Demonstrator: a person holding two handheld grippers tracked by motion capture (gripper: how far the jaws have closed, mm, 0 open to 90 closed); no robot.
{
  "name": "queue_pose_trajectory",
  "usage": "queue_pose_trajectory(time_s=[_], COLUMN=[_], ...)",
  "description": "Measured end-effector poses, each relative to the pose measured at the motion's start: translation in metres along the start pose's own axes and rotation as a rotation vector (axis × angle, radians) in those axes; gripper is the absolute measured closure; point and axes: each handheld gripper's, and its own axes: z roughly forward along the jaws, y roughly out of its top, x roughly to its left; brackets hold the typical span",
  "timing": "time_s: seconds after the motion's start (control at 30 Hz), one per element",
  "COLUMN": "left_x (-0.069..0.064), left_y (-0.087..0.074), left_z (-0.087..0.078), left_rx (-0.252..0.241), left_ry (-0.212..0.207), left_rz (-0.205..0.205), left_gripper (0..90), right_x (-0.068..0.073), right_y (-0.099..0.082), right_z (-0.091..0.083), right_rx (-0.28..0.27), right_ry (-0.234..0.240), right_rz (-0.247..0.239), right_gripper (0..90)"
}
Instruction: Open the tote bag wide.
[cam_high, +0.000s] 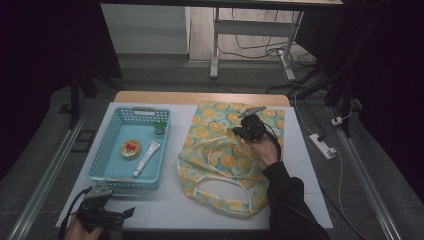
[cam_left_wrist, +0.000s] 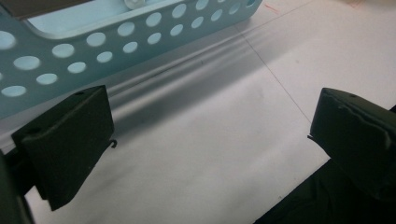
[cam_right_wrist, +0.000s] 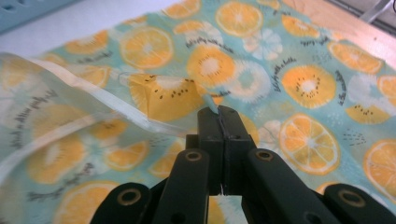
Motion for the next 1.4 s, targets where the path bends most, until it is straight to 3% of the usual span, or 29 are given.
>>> queue_pose_trajectory(time_s=[0.13,0.33,0.4,0.43,0.5,0.53,0.57,0.83,1.0,1.03,1.23,1.4], left_x=[0.000,0.000,0.000,0.000,-0.001,-0.001,-0.001,-0.001,-0.001,-0.001,-0.001,-0.001], left_y=[0.000,0.000,0.000,0.000,0.000,0.000,0.000,0.000,0.000,0.000,0.000,0.000], left_z=[0.000,0.000,0.000,0.000,0.000,0.000,0.000,0.000,-0.001,-0.001,-0.001,-0.001], left_rx=[0.001,0.001,0.001,0.001,0.000,-0.001,0.000,0.001,-0.003,-0.004,-0.006,-0.005], left_ry=[0.000,0.000,-0.001,0.000,0.001,0.002,0.001,0.003,0.003,0.003,0.004,0.004], left_rz=[0.001,0.004,0.004,0.004,0.005,0.005,0.006,0.005,0.005,0.005,0.005,0.005], left_gripper=[0.0,0.0,0.1,0.1,0.1,0.1,0.1,0.1,0.0,0.0,0.0,0.0], right_x=[-0.005,-0.006,-0.006,-0.006,-0.007,-0.007,-0.008,-0.011,-0.001,0.003,0.020,0.036], right_y=[-0.011,-0.021,-0.022,-0.022,-0.020,-0.020,-0.019,-0.020,-0.019,-0.019,-0.020,-0.022], right_z=[0.016,0.028,0.028,0.028,0.021,0.021,0.017,-0.002,-0.011,-0.014,-0.026,-0.031], right_rx=[0.042,0.078,0.077,0.077,0.054,0.054,0.047,-0.008,0.003,0.009,-0.015,-0.016], right_ry=[0.006,0.021,0.018,0.018,0.012,0.012,0.006,0.002,0.005,0.014,0.034,0.042], right_rz=[0.016,0.023,0.028,0.028,0.047,0.047,0.060,0.089,0.076,0.078,0.049,0.028], right_gripper=[89.2,86.7,78.4,78.4,66.5,66.5,58.3,37.5,17.5,8.9,0.8,0.0])
